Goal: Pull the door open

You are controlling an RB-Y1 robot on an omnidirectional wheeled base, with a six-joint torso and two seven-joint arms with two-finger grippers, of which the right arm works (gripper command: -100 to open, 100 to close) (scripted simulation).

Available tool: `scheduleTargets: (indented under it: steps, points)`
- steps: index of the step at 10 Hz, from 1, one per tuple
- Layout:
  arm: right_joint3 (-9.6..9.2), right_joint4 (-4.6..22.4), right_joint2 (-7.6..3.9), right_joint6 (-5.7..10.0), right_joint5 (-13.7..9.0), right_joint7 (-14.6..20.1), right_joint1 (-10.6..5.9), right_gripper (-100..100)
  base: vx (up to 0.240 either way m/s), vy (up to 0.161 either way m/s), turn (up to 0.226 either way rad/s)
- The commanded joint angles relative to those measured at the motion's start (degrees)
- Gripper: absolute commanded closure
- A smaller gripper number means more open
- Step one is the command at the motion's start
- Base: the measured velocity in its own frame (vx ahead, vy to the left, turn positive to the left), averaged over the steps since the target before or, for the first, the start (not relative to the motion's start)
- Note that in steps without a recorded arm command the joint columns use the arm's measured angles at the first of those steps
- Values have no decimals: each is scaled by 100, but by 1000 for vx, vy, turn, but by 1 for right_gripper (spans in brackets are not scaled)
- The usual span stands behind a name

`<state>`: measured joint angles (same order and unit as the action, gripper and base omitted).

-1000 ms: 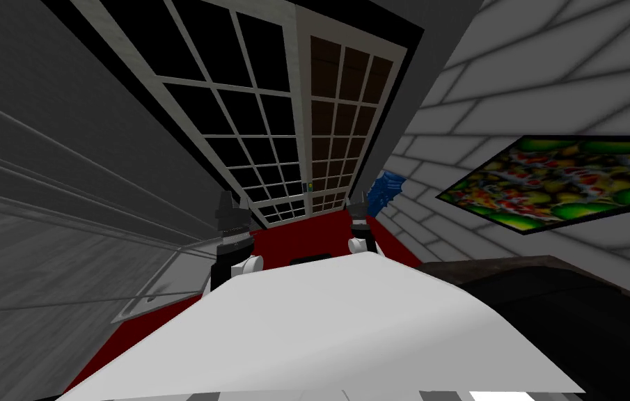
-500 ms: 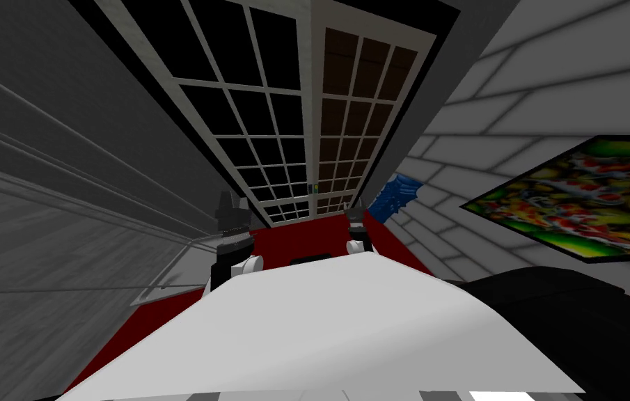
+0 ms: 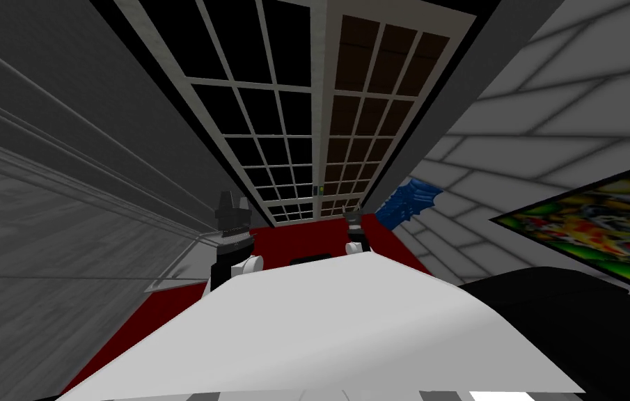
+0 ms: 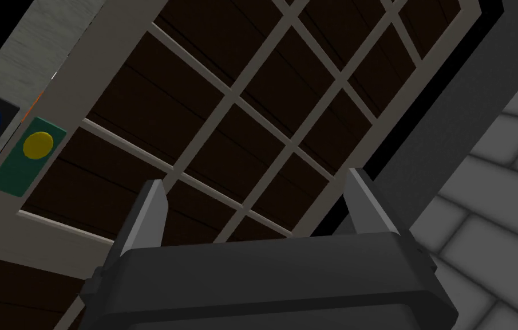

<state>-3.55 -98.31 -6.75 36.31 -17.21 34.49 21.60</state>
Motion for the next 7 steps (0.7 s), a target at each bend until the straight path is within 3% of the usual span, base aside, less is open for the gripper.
scheduleTargets:
  steps: [1,4,5,7]
  points:
    - [-29,211,-37,92,-119,184,-33,-100,54,-7,95]
    - [-113,688,-105,255,-413,616,-110,-100,92,-13,165]
    - [-113,691,-105,255,-413,616,-110,-100,70,-13,58]
    - [-169,1011,-149,365,-609,905,-163,-100,69,5,121]
